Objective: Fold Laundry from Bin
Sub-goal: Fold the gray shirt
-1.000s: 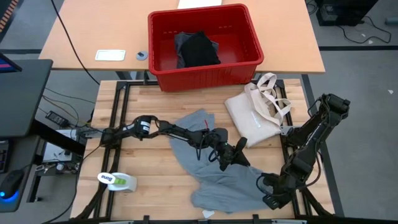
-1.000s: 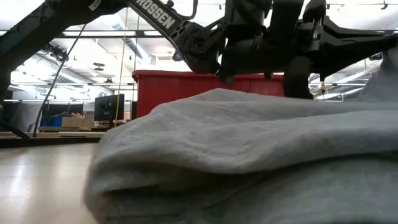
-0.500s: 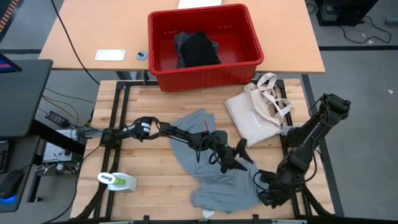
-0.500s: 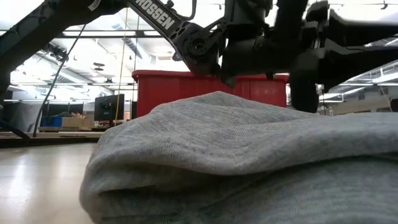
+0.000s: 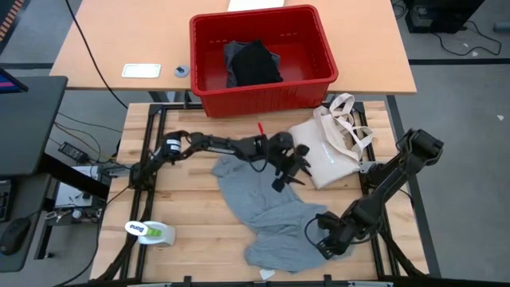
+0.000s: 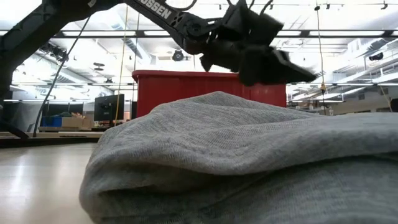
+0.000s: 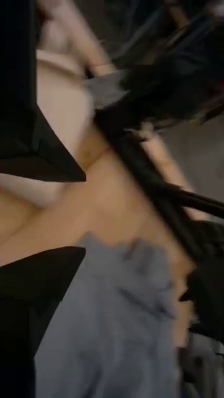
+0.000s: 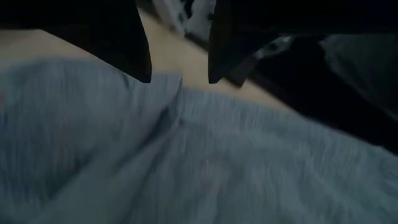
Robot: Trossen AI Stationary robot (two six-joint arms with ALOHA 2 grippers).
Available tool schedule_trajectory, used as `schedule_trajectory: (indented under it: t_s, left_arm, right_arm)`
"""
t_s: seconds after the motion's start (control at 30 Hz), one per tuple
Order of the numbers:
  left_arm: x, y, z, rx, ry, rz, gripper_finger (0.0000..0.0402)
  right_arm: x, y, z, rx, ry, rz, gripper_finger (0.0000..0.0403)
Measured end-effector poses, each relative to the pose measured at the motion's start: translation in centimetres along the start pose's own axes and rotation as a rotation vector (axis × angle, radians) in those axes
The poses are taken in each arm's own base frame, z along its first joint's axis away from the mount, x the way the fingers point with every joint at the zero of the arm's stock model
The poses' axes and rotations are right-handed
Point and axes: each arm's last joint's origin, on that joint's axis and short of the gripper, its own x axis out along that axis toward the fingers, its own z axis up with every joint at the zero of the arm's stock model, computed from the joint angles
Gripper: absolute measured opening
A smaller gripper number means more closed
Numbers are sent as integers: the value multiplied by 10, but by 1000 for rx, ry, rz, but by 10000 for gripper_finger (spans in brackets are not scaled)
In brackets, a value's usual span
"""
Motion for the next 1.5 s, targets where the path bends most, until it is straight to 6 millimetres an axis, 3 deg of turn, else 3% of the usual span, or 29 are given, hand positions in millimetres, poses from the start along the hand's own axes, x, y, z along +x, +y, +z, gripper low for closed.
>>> schedule_trajectory:
  t_s: [0.17, 0.33, 0.47, 0.63, 0.73, 0.87, 1.07, 1.27, 1.37, 1.5]
  left_arm:
    - [3, -10, -5, 35, 176, 49, 166]
    - [5, -19, 18, 181, 309, 248, 153]
    - [-9, -19, 48, 186, 301, 319, 144]
    - [-49, -12, 86, 94, 292, 394, 128]
    - [-57, -18, 91, 40, 355, 388, 117]
    - [-52, -34, 67, -35, 464, 332, 112]
    - [-50, -63, -10, -56, 655, 442, 112]
    - [-73, -57, -53, -172, 797, 501, 112]
    - [-93, -55, -60, -269, 885, 446, 112]
    - [-118, -62, -40, -325, 919, 293, 112]
  right_arm:
    - [5, -1, 13, -117, -129, -43, 165]
    - [-3, -14, 20, -175, -224, -162, 165]
    - [-13, -26, 19, -247, -223, -267, 165]
    - [-26, -38, 11, -341, -381, -283, 165]
    - [-24, -48, 9, -388, -474, -256, 165]
    - [-11, -62, 17, -422, -577, -235, 165]
    - [1, -65, 28, -479, -685, -217, 165]
    - [1, -61, 31, -484, -757, -177, 165]
    - [4, -58, 31, -475, -772, -147, 165]
    - [13, -60, 32, -499, -788, -164, 165]
